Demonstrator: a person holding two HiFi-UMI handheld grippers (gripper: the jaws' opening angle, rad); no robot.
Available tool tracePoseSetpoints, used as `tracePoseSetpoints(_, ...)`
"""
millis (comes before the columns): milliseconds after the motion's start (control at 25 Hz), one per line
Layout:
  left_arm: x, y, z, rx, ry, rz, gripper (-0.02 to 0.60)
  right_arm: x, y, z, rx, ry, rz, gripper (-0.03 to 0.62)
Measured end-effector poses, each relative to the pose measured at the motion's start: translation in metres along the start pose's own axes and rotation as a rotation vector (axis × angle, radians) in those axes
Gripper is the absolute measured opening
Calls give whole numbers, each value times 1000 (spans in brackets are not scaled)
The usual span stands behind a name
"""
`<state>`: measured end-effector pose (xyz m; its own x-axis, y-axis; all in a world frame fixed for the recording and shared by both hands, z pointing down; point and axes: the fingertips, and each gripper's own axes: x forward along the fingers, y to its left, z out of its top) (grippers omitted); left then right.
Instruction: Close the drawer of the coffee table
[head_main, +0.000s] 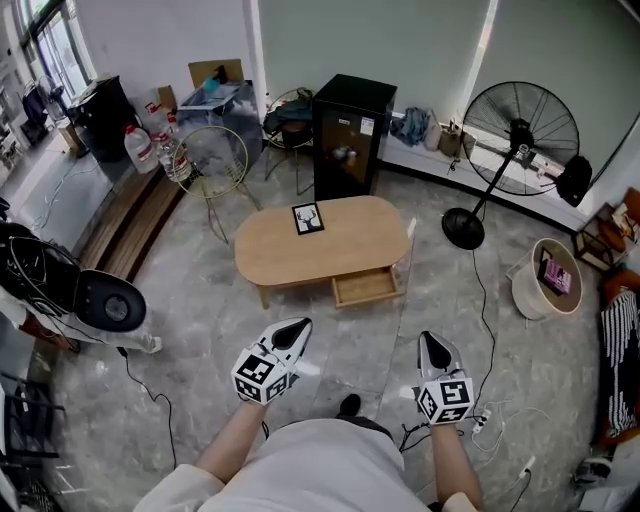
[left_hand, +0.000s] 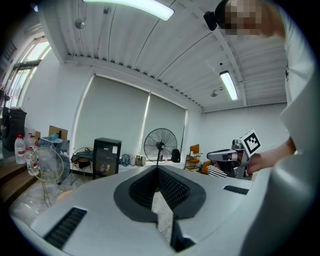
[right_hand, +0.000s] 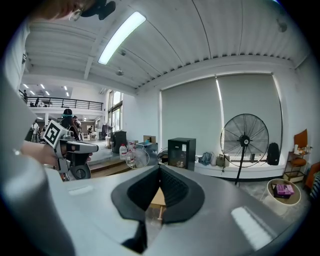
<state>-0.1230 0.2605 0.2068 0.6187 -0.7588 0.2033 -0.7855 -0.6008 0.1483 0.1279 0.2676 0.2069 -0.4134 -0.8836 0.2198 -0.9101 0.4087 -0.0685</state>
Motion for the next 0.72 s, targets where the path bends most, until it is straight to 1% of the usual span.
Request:
tracePoseSetpoints(200,42,-6,9,2,5,16,6,17,-39,7,-13,1,22,11)
tracePoseSetpoints(440,87,-16,6,1,11,28,6,29,-90,-3,-7,19,23,11)
tracePoseSetpoints(600,112,-19,5,-16,21,30,6,38,-115,-5,-11,30,20,11)
tracePoseSetpoints(720,123,-19,5,-24,32,26,6,44,-125,-6,-6,35,20,11)
